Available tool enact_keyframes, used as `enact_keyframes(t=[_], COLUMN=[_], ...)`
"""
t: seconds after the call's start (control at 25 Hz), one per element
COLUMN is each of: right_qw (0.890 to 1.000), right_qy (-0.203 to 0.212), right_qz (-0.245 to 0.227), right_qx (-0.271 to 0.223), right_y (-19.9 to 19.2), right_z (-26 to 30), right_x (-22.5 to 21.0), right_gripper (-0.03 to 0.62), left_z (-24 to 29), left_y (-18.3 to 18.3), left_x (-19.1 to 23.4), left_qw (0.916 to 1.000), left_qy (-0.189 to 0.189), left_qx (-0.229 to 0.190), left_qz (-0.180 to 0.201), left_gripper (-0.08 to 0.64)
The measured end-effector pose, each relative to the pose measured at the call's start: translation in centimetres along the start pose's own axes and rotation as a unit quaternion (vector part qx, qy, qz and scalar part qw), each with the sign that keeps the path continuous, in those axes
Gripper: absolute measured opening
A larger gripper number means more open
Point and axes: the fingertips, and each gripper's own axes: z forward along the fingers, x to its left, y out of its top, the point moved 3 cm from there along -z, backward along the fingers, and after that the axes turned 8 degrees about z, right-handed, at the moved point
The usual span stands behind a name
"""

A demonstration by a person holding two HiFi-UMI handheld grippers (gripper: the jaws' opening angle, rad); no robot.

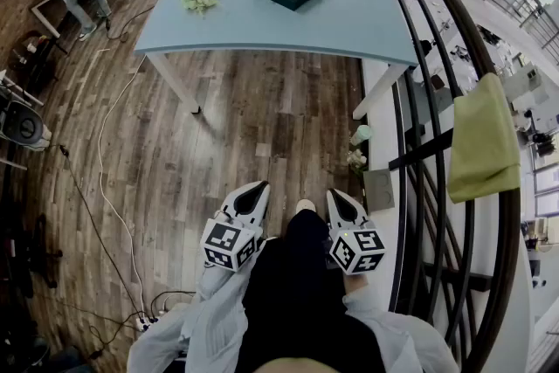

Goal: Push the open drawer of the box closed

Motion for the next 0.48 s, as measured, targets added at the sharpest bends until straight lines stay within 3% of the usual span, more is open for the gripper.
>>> enact_keyframes(t=[0.32, 0.48], right_qw=[0.999, 0.999], right_qy=[-0.002, -0.007], right_qz=[0.021, 0.017], right_qx=[-0.027, -0.04], right_y=[-1.4, -1.7], right_z=[-1.4, -1.9], right_x=[1.6, 2.1], right_gripper=[0.006, 0.006], left_z=[-3.9, -5.1], left_y=[-0.9, -0.9], left_x=[-0.6, -0.4], left_qw=[0.9987, 0.9981], left_qy=[0.024, 0.039], left_qx=[0.009, 0.006], left_qz=[0.045, 0.048], left_gripper=[0.017, 0.017])
